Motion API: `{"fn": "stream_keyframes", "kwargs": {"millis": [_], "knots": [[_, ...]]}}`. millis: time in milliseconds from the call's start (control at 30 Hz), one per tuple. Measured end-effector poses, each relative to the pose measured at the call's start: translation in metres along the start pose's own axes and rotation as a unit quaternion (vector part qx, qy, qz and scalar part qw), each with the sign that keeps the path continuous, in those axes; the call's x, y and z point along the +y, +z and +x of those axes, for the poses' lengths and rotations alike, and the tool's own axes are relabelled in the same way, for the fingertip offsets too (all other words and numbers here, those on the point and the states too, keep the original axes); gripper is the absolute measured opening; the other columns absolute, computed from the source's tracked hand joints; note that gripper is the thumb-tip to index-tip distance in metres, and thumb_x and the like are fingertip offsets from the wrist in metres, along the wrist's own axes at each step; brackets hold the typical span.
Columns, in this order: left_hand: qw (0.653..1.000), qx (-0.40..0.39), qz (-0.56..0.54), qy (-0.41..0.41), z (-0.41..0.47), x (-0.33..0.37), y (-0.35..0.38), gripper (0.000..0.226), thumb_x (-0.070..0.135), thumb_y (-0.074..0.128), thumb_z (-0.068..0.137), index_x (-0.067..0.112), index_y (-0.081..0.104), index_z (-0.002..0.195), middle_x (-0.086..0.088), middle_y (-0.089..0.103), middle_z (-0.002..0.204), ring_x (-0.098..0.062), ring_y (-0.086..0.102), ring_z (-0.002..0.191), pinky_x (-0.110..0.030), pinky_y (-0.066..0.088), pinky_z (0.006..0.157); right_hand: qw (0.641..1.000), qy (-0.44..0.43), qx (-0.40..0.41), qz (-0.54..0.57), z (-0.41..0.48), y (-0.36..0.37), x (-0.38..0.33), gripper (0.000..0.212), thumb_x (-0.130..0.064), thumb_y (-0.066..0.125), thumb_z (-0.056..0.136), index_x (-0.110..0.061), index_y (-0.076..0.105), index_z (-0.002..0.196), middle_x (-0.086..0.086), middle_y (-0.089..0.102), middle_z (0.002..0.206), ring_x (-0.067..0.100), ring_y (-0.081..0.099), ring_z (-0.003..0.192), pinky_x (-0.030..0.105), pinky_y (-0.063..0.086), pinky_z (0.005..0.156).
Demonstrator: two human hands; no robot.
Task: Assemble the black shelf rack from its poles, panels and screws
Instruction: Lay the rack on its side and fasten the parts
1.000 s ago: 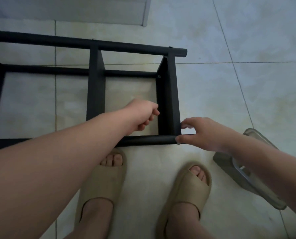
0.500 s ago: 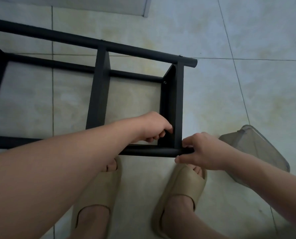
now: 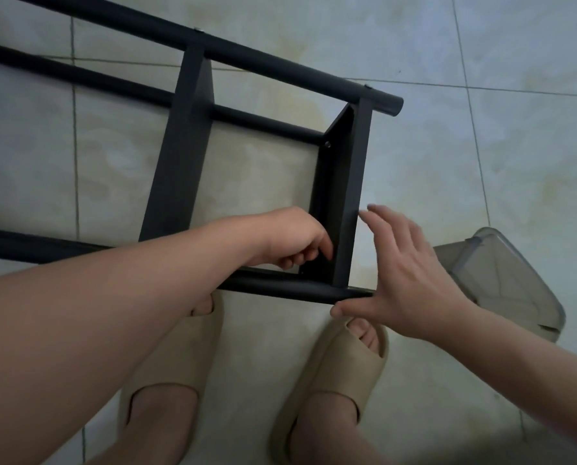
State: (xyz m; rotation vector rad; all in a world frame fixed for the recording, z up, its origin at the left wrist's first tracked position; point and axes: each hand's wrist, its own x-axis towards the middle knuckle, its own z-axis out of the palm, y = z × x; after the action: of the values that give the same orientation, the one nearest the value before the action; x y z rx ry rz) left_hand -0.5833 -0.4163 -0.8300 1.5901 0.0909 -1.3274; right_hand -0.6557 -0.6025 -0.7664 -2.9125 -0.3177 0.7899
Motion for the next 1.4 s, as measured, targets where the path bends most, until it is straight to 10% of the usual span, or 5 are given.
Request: {"fn": "stream_keyframes", "kwargs": {"millis": [100, 467, 1200, 1400], "knots": [[1.000, 0.019, 0.001, -0.008, 0.004, -0.002, -0.003, 0.033, 0.002, 0.041, 0.089, 0.010, 0.073, 0.086, -0.003, 0.057, 0.069, -0.014, 0.047, 0.057, -0.023, 0.037, 0.052, 0.987, -0.099, 0.039, -0.118, 0.016, -0.010, 0.003, 0.145, -0.096, 0.050, 0.053, -0.016, 0.001, 0.163, 0.014, -0.004, 0.170, 0.039, -0.005, 0.156, 0.058, 0.010, 0.123], [0.999, -0.035, -0.022, -0.014, 0.008, -0.021, -0.030, 0.035, -0.006, 0.035, 0.100, 0.009, 0.063, 0.117, -0.014, 0.072, 0.117, -0.019, 0.073, 0.102, -0.027, 0.059, 0.082, 0.963, -0.205, 0.021, -0.171, 0.045, 0.000, 0.015, 0.144, -0.101, 0.038, 0.067, 0.004, 0.004, 0.159, 0.027, -0.006, 0.167, 0.043, -0.008, 0.155, 0.059, 0.008, 0.125], [0.998, -0.018, 0.001, 0.054, 0.021, -0.016, -0.028, 0.008, 0.017, 0.069, 0.094, 0.017, 0.074, 0.088, 0.005, 0.072, 0.072, -0.004, 0.065, 0.066, -0.015, 0.052, 0.062, 0.962, -0.236, 0.057, -0.121, 0.052, 0.010, 0.022, 0.141, -0.098, 0.044, 0.066, 0.004, 0.014, 0.158, 0.028, 0.001, 0.166, 0.046, -0.004, 0.154, 0.063, 0.015, 0.123], [0.996, -0.088, -0.027, -0.023, 0.026, -0.008, -0.030, 0.007, 0.006, 0.069, 0.090, 0.013, 0.071, 0.089, -0.005, 0.078, 0.087, -0.009, 0.071, 0.073, -0.021, 0.053, 0.070, 0.964, -0.234, 0.052, -0.119, 0.052, 0.010, 0.022, 0.141, -0.098, 0.046, 0.065, 0.004, 0.017, 0.158, 0.028, 0.001, 0.166, 0.046, -0.005, 0.154, 0.062, 0.013, 0.124]]}}
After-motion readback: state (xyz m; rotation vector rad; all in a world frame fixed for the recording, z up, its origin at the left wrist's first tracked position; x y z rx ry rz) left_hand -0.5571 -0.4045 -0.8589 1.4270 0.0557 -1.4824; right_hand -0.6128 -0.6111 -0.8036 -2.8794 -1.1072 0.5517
